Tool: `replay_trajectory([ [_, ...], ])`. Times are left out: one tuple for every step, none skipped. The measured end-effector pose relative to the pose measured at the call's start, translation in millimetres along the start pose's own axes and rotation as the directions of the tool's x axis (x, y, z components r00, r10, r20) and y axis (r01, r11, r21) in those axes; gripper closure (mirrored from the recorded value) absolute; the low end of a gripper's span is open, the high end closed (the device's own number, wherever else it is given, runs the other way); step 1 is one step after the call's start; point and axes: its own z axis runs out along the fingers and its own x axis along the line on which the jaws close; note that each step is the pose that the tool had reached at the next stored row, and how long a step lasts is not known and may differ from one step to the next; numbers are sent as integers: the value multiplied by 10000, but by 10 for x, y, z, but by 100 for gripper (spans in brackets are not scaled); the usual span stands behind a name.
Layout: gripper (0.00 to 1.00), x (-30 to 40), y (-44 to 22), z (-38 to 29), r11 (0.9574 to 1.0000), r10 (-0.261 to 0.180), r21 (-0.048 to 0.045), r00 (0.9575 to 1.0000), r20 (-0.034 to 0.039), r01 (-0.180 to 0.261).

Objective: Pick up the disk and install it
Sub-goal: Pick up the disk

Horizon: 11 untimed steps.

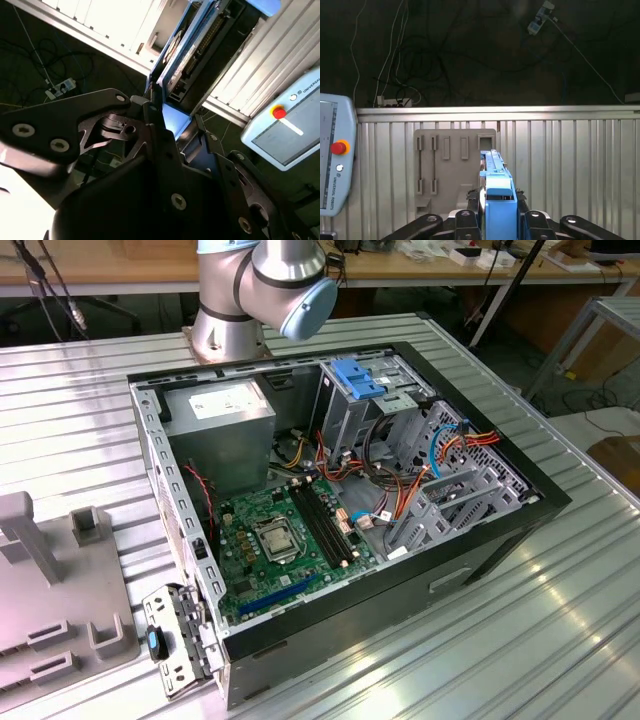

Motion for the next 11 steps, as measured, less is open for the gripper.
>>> replay_trajectory([
  [63, -1, -1, -91, 10000, 0, 0, 10000, 0, 0],
  [63, -1, -1, -108, 10000, 0, -1, 10000, 0, 0],
  [63, -2, -1, -110, 10000, 1, -1, 10000, 0, -1],
  [63, -2, -1, -110, 10000, 0, -1, 10000, 0, 0],
  [63, -2, -1, -110, 10000, 0, -1, 10000, 0, 0],
  [63, -2, 0, -110, 10000, 0, -1, 10000, 0, 0],
  [63, -1, 0, -110, 10000, 0, -1, 10000, -1, 0],
  [63, -1, 0, -110, 10000, 0, -1, 10000, -1, 0],
  [63, -1, 0, -110, 10000, 0, -1, 10000, 0, 0],
  [63, -1, -9, -109, 10000, -1, 0, 10000, 0, 1],
  [63, -1, -37, -109, 10000, -1, 0, 10000, 0, 1],
])
